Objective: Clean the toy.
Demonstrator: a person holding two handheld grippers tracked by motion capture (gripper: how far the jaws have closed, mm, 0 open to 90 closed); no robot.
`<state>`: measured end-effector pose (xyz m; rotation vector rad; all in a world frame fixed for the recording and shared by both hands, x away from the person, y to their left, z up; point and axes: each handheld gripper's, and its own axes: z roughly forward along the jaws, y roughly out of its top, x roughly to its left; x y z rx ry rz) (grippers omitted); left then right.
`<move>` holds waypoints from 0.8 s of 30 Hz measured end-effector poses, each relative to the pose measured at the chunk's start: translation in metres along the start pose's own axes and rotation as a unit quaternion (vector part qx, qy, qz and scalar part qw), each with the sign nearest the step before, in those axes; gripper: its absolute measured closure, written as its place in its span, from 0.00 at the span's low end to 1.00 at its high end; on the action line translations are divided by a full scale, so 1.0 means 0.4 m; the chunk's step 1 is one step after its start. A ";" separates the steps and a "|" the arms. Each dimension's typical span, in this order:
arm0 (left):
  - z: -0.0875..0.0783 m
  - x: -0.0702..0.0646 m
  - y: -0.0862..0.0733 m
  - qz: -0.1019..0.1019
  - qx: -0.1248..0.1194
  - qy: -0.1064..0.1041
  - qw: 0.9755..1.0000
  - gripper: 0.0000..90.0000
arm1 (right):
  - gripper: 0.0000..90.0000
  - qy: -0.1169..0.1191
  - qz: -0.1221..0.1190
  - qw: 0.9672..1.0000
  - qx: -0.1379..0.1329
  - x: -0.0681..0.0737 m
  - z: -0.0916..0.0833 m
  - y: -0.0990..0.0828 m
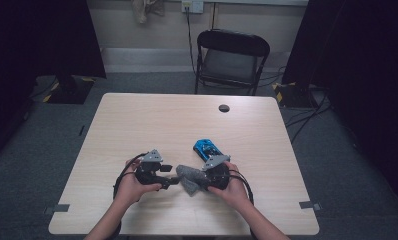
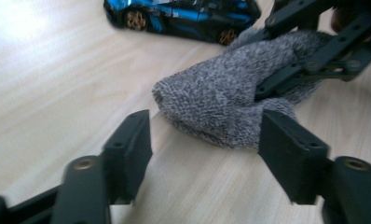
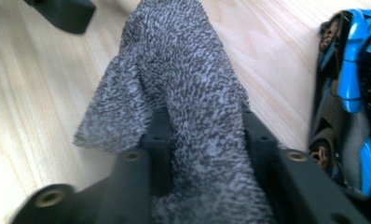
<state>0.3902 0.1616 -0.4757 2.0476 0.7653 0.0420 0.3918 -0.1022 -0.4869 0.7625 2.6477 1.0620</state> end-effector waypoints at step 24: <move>0.064 -0.006 0.124 0.024 0.006 0.000 1.000 0.27 | 0.78 0.012 0.001 1.000 0.001 -0.019 -0.113 -0.057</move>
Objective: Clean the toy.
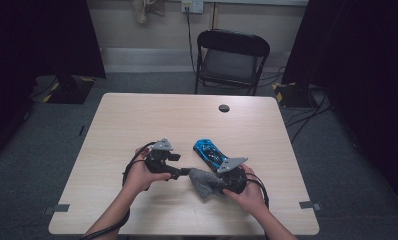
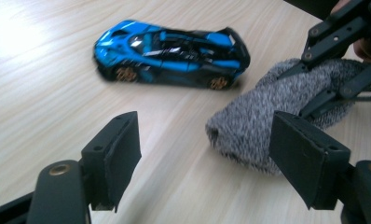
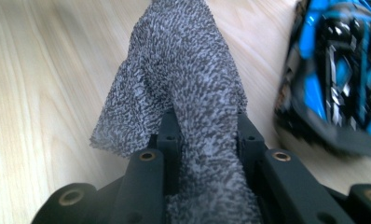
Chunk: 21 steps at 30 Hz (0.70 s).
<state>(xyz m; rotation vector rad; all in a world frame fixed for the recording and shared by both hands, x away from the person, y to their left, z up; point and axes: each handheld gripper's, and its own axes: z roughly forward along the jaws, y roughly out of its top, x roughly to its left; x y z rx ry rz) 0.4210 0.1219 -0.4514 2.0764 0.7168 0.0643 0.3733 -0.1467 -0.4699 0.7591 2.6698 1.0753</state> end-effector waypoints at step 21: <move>0.198 0.004 0.116 0.025 0.023 -0.011 0.999 0.27 | 0.49 -0.011 0.037 0.999 0.003 -0.025 -0.033 -0.057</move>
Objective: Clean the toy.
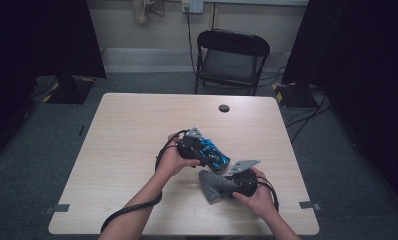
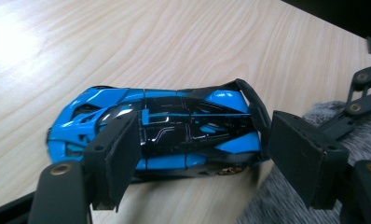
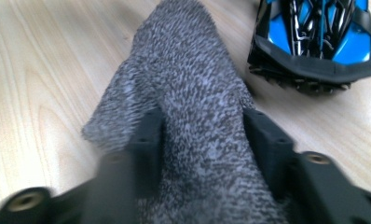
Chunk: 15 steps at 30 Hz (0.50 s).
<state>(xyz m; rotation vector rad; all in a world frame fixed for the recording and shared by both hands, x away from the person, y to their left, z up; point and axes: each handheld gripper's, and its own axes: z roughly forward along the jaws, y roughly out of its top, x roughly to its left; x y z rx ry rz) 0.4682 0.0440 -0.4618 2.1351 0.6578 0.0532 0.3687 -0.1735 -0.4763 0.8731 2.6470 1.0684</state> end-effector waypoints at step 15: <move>0.046 0.000 0.014 0.020 0.006 0.016 1.000 0.25 | 0.61 0.001 -0.030 1.000 0.007 0.007 0.032 0.020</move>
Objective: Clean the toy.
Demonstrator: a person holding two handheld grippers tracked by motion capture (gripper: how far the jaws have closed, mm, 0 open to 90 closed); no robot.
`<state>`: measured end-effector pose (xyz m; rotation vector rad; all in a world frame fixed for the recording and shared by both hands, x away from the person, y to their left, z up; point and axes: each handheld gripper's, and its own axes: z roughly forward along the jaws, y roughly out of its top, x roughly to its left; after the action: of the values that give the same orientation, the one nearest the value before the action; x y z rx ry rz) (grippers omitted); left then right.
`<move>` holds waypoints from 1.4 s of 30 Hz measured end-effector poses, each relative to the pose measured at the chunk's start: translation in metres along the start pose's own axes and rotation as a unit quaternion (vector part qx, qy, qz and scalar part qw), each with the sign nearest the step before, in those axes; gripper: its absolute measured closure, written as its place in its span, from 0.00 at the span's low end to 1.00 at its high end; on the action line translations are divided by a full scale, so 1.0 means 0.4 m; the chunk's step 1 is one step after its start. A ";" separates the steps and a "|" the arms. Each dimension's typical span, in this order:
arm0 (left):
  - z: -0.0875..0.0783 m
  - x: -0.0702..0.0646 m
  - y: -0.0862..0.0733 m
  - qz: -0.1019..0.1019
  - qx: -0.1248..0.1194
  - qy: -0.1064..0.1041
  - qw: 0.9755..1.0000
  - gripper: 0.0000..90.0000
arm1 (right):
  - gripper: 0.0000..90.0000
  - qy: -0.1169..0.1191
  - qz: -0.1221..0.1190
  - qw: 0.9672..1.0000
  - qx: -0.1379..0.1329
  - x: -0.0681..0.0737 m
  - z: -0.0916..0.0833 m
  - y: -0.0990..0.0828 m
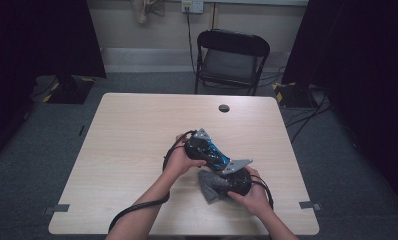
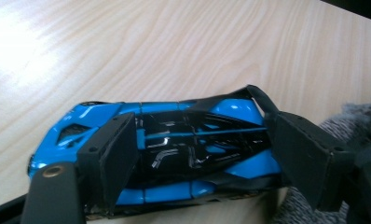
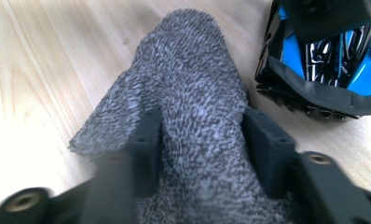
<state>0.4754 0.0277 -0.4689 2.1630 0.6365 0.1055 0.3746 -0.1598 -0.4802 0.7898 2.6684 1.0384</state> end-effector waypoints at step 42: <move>0.025 0.025 -0.017 0.019 0.023 0.035 0.999 0.03 | 0.72 0.003 0.038 0.999 0.003 -0.040 -0.017 -0.012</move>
<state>0.4842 0.0289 -0.4819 2.2252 0.6433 0.1896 0.3837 -0.1753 -0.4790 0.8971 2.6666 1.0509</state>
